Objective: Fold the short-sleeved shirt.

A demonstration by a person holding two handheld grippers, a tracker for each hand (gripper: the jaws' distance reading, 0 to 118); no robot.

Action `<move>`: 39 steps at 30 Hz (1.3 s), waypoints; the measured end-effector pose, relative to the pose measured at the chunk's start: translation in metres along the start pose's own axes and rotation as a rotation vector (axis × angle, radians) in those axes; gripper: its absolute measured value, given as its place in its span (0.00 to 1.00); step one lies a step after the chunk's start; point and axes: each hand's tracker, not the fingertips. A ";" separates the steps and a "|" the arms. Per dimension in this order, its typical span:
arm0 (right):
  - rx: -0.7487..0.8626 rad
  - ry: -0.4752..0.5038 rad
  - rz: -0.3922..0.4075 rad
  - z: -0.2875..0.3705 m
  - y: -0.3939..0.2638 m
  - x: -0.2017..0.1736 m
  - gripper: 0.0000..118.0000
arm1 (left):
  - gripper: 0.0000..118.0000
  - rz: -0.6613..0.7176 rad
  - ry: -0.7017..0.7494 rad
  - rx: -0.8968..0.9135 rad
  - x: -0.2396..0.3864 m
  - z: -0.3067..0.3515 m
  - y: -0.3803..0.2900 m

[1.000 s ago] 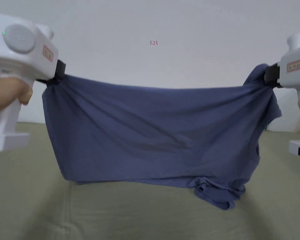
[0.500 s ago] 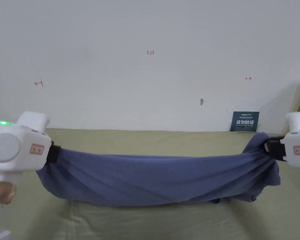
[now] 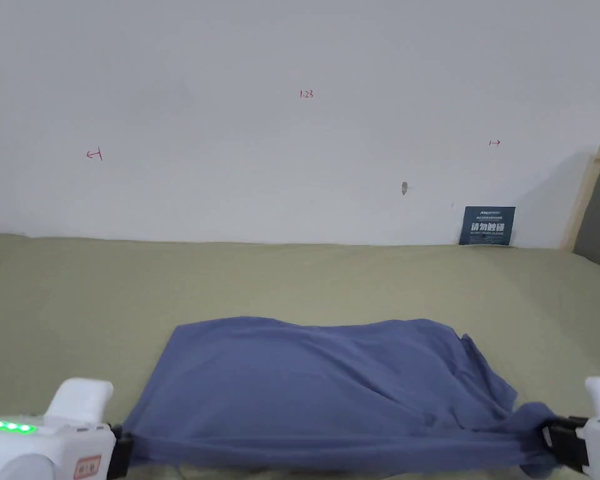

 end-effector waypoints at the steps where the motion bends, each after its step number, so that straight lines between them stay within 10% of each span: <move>1: -0.018 0.001 -0.009 -0.005 -0.006 0.004 0.03 | 0.02 0.009 -0.003 -0.023 0.000 -0.004 -0.008; 12: -0.150 -0.005 -0.103 -0.026 -0.059 0.021 0.08 | 0.02 0.039 -0.032 -0.128 -0.014 -0.049 -0.062; 14: -0.188 -0.032 -0.124 -0.029 -0.064 0.024 0.47 | 0.14 0.071 -0.030 -0.138 -0.020 -0.055 -0.064; 16: -0.239 -0.072 -0.135 -0.027 -0.067 0.030 0.80 | 0.59 0.130 -0.002 -0.185 -0.021 -0.051 -0.065; 17: -0.233 -0.062 -0.146 -0.022 -0.068 0.034 0.79 | 0.76 0.170 0.006 -0.207 -0.026 -0.048 -0.065; 26: -0.079 -0.078 -0.118 0.048 -0.066 0.033 0.73 | 0.73 0.261 0.030 -0.062 -0.032 0.032 -0.077; 28: -0.077 -0.076 -0.080 0.055 -0.069 0.024 0.53 | 0.61 0.252 0.046 -0.053 -0.024 0.042 -0.085; 30: -0.096 -0.091 -0.050 0.056 -0.074 0.013 0.05 | 0.14 0.239 0.056 -0.045 -0.018 0.046 -0.093; 31: -0.109 -0.120 -0.038 0.056 -0.077 0.008 0.00 | 0.00 0.219 0.080 -0.035 -0.013 0.047 -0.097; 39: -0.123 -0.044 -0.049 0.048 -0.089 -0.013 0.00 | 0.00 0.233 0.045 -0.066 -0.001 0.043 -0.107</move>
